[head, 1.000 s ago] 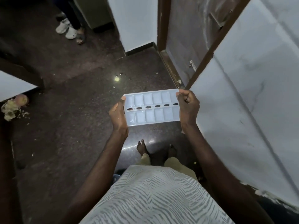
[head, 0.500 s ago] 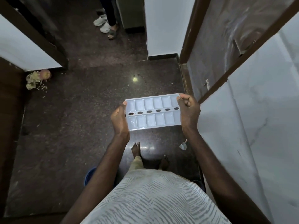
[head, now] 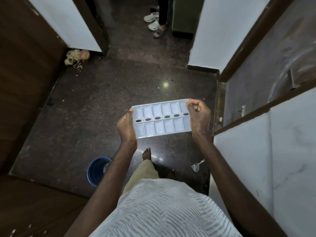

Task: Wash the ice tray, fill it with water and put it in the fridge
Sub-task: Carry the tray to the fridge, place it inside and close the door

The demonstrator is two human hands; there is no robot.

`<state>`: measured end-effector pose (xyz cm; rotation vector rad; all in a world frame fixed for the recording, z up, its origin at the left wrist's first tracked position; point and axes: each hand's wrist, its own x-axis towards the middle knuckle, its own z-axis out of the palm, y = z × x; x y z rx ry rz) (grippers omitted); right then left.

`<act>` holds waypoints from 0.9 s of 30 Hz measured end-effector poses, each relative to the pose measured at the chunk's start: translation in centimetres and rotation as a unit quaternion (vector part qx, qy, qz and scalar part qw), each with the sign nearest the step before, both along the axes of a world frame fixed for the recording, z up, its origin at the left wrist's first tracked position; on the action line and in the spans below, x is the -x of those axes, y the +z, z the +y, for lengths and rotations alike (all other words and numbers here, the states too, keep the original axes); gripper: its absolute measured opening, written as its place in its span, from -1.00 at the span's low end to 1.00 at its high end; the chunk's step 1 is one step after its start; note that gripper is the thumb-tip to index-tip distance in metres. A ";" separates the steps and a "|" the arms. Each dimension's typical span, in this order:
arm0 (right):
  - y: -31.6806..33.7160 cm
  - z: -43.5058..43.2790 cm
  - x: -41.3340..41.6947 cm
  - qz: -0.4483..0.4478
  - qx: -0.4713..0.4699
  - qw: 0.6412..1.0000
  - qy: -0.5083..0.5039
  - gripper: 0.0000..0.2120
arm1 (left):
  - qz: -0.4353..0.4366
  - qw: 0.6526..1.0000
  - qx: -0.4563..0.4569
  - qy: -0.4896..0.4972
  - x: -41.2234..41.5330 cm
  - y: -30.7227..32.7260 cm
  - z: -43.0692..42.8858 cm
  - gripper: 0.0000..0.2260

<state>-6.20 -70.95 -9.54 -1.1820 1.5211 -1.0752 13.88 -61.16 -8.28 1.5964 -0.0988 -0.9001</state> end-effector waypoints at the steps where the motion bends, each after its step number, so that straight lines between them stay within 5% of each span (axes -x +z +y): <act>1: 0.0 -0.1 -0.9 -0.004 0.002 1.000 0.011 -0.86 | -0.001 1.000 -0.002 0.011 -0.6 0.0 0.5 -0.79; 14: -1.3 -2.0 -16.8 0.004 -0.027 0.982 0.188 -0.89 | 0.008 0.984 -0.020 0.178 -11.8 -0.6 4.9 -0.77; 27: 1.5 -6.1 -39.0 -0.027 -0.003 0.927 0.373 -0.89 | 0.010 0.927 0.014 0.375 -26.8 1.9 4.5 -0.78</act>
